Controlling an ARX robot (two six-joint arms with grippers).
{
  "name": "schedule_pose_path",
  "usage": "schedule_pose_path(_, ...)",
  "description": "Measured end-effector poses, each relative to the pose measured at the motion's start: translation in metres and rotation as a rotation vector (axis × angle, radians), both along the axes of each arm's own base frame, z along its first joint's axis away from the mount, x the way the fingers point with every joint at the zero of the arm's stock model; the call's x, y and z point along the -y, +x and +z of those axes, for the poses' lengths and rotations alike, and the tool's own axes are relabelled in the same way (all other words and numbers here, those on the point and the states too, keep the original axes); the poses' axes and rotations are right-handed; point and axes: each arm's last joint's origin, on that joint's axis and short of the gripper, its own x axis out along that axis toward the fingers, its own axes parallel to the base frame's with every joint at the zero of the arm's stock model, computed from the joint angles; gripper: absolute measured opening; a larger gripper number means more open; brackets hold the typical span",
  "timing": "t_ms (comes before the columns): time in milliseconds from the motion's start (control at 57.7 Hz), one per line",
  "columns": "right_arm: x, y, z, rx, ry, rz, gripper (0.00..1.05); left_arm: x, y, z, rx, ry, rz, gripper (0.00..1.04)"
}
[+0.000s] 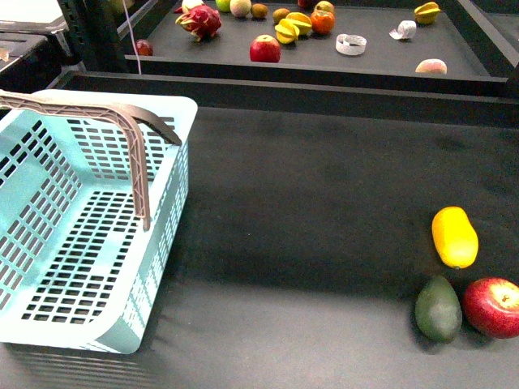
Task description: Pick mango with right arm and hold basket with left
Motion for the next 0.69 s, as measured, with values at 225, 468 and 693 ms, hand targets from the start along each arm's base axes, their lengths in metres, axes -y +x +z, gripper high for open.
schedule_pose_path(225, 0.000, 0.000, 0.000, 0.000, 0.000, 0.000, 0.97, 0.002, 0.082, -0.019, -0.357, -0.250, 0.059, 0.99)
schedule_pose_path(468, 0.000, 0.000, 0.000, 0.000, 0.000, 0.000, 0.97, 0.011, 0.143, -0.044, -0.513, -0.418, 0.108, 0.99)
schedule_pose_path(693, 0.000, 0.000, 0.000, 0.000, 0.000, 0.000, 0.97, 0.008, 0.188, -0.065, -0.579, -0.456, 0.146, 0.99)
